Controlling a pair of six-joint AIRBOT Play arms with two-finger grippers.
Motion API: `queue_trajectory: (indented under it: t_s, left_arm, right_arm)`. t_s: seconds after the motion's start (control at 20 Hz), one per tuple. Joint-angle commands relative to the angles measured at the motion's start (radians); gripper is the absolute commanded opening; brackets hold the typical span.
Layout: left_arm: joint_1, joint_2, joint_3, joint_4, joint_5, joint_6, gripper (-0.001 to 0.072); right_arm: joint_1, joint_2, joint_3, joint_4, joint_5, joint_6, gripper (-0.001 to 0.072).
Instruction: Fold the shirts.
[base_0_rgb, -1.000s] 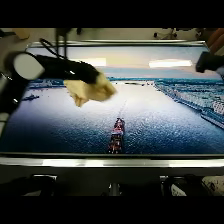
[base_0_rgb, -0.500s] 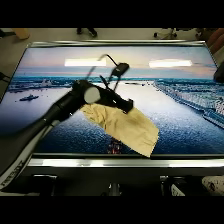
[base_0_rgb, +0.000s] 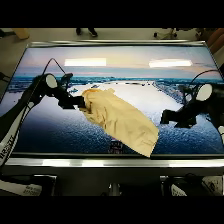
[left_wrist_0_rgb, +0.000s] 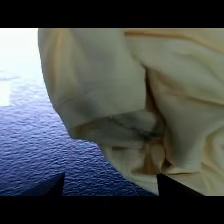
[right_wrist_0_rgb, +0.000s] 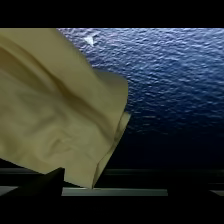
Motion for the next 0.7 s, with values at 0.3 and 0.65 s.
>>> queue_trajectory:
  t_s: [0.3,0.65]
  left_arm:
    - [-0.078,-0.039,-0.185,-0.200,0.197,0.062,0.0479]
    - [-0.079,-0.014,-0.184,-0.203,0.199,0.103,0.0032]
  right_arm:
    - [0.002,-0.016,-0.401,0.226,-0.178,-0.085,0.0708]
    - [0.002,-0.018,-0.524,0.339,-0.306,-0.108,0.0707]
